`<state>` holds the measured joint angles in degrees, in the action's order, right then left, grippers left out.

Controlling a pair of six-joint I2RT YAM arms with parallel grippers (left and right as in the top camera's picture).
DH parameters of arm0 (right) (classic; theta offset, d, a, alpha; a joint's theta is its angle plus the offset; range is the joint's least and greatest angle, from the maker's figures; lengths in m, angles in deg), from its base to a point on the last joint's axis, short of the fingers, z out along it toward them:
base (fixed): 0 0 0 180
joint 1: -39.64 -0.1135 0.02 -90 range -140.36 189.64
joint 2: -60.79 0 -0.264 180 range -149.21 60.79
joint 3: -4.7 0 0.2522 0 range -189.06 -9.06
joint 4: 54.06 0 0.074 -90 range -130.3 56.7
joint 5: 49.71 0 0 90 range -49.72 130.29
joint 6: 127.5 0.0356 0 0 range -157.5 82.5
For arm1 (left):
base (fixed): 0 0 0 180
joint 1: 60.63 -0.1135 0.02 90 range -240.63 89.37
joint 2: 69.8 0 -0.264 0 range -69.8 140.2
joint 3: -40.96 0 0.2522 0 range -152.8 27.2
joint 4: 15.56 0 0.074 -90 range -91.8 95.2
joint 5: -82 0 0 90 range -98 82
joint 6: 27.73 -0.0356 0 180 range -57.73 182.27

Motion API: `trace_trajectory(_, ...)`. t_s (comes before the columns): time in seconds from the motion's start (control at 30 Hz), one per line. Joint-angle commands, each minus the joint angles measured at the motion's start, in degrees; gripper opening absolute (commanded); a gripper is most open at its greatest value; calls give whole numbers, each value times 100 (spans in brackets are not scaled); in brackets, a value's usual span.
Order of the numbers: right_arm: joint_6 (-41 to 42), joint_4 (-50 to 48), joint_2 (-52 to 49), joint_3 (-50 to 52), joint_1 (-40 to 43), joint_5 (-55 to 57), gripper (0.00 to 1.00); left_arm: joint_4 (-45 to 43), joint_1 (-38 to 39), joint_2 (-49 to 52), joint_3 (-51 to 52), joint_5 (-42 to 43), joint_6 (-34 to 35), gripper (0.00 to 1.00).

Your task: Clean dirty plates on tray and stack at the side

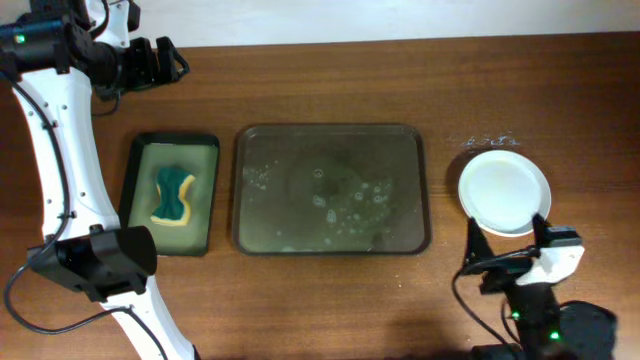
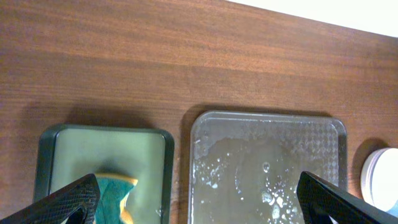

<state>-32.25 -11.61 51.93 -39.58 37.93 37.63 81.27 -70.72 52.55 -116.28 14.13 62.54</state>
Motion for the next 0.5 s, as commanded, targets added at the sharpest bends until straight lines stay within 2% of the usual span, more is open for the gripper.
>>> trace_trajectory(0.0,-55,-793,529,841,-133,-55,98,-7,-17,-28,-17,59,35,99)
trace_trajectory(0.1,-57,-1526,866,1532,-133,-50,98,-7,-17,-28,-17,59,35,99)
trace_trajectory(0.37,-57,-2225,866,2409,-133,-26,98,-7,-17,-28,-17,59,35,99)
trace_trajectory(0.47,-55,-3136,868,2997,-133,-31,98,-7,-17,-28,-17,59,35,99)
